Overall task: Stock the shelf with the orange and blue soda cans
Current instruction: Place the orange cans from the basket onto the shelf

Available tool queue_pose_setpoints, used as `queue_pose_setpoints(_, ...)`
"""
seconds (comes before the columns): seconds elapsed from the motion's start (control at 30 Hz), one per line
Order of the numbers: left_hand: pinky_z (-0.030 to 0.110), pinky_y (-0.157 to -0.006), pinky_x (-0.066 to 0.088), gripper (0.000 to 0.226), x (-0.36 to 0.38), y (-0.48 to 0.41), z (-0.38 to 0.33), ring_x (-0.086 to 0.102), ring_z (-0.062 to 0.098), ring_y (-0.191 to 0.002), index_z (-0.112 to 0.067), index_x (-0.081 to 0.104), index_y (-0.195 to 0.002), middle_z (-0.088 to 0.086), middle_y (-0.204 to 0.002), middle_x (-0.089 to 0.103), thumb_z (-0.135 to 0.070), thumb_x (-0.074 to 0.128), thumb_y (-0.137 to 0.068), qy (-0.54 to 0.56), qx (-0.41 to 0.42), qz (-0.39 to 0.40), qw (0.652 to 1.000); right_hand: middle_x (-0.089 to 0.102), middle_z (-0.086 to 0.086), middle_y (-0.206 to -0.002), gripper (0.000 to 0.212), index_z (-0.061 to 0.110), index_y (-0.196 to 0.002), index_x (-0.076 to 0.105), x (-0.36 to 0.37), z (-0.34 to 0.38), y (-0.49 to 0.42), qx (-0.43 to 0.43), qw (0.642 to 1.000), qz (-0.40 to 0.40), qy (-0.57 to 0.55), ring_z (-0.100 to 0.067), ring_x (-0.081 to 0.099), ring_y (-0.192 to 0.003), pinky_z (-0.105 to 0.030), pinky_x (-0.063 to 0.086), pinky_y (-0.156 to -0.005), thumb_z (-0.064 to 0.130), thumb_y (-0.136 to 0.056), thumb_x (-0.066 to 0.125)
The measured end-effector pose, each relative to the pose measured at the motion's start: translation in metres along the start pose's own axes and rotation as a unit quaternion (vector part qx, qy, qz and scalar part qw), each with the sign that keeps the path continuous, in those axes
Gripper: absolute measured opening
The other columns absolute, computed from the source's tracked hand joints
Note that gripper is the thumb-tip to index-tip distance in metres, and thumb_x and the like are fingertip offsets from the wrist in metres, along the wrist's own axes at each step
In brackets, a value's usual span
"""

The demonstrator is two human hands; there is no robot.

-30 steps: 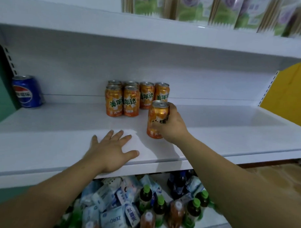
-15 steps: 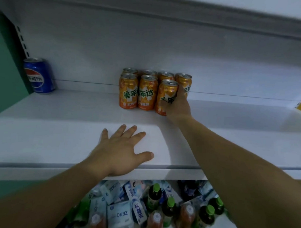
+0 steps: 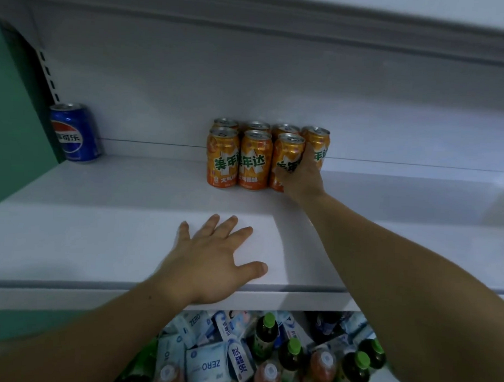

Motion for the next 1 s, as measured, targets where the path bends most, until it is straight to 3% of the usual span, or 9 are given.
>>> queue_pose_setpoints(0.1, 0.055, -0.116, -0.009, 0.079, 0.000, 0.000, 0.000, -0.017, 0.010, -0.146, -0.044, -0.002, -0.150, -0.015, -0.159, -0.013, -0.080, 0.020, -0.083, 0.003, 0.001, 0.001, 1.000, 0.030, -0.011, -0.152, 0.092, 0.018, -0.152, 0.015, 0.001, 0.006, 0.007, -0.027, 0.995, -0.067, 0.066, -0.033, 0.031, -0.139, -0.051, 0.032, -0.111, 0.039, -0.082, 0.070)
queue_pose_setpoints(0.2, 0.055, -0.116, -0.010, 0.079, 0.000, 0.000, 0.000, -0.016, 0.011, -0.146, -0.044, -0.001, -0.150, -0.015, -0.160, -0.013, -0.080, 0.020, -0.083, 0.002, 0.002, -0.001, 1.000, 0.023, -0.014, -0.155, 0.089, 0.015, -0.151, 0.022, 0.008, 0.026, 0.017, -0.167, 0.964, -0.114, 0.174, -0.033, 0.021, -0.143, -0.051, 0.024, -0.115, 0.051, -0.082, 0.065)
queue_pose_setpoints(0.27, 0.056, -0.116, -0.010, 0.079, 0.001, -0.001, 0.000, -0.016, 0.011, -0.147, -0.044, -0.001, -0.150, -0.014, -0.160, -0.012, -0.079, 0.021, -0.083, 0.002, 0.004, -0.002, 1.000, 0.020, -0.014, -0.157, 0.088, 0.018, -0.152, 0.023, 0.018, 0.042, 0.018, -0.217, 0.942, -0.085, 0.243, -0.033, 0.014, -0.146, -0.050, 0.013, -0.118, 0.057, -0.083, 0.060)
queue_pose_setpoints(0.43, 0.058, -0.115, -0.009, 0.081, 0.002, -0.002, 0.002, -0.014, 0.012, -0.147, -0.044, 0.001, -0.150, -0.014, -0.160, -0.010, -0.081, 0.023, -0.081, 0.007, 0.008, -0.015, 1.000, 0.011, -0.009, -0.161, 0.089, 0.031, -0.153, 0.015, 0.043, 0.063, 0.006, -0.212, 0.901, 0.007, 0.379, -0.034, 0.001, -0.148, -0.061, -0.008, -0.112, 0.074, -0.081, 0.044)
queue_pose_setpoints(0.67, 0.059, -0.115, -0.010, 0.081, 0.003, -0.003, 0.002, -0.015, 0.012, -0.147, -0.044, 0.001, -0.150, -0.015, -0.160, -0.010, -0.081, 0.024, -0.081, 0.008, 0.010, -0.012, 1.000, 0.020, -0.010, -0.157, 0.083, 0.034, -0.150, 0.020, 0.053, 0.061, 0.002, -0.202, 0.885, -0.015, 0.419, -0.035, 0.010, -0.146, -0.065, -0.007, -0.110, 0.076, -0.082, 0.041)
queue_pose_setpoints(0.83, 0.057, -0.115, -0.009, 0.080, 0.001, -0.002, 0.001, -0.013, 0.012, -0.147, -0.043, 0.003, -0.151, -0.014, -0.161, -0.008, -0.080, 0.025, -0.082, 0.013, 0.009, -0.013, 1.000, 0.013, -0.010, -0.160, 0.089, 0.033, -0.153, 0.012, 0.040, 0.065, 0.010, -0.199, 0.895, 0.012, 0.398, -0.033, 0.006, -0.147, -0.062, -0.007, -0.112, 0.074, -0.082, 0.045)
queue_pose_setpoints(1.0, 0.057, -0.115, -0.008, 0.081, -0.002, -0.003, 0.002, -0.009, 0.013, -0.148, -0.043, 0.006, -0.151, -0.014, -0.161, -0.005, -0.081, 0.024, -0.082, 0.019, 0.000, -0.003, 1.000, 0.024, -0.003, -0.157, 0.086, 0.030, -0.150, 0.021, -0.020, 0.054, 0.043, -0.131, 0.908, 0.032, 0.397, -0.028, 0.020, -0.144, -0.054, 0.010, -0.116, 0.075, -0.080, 0.044)
Point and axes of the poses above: each hand's wrist, its own y-axis away from the middle knuckle, its own x-axis out of the palm, z = x × y, the point moved 1 cm from there along -y, towards the middle knuckle
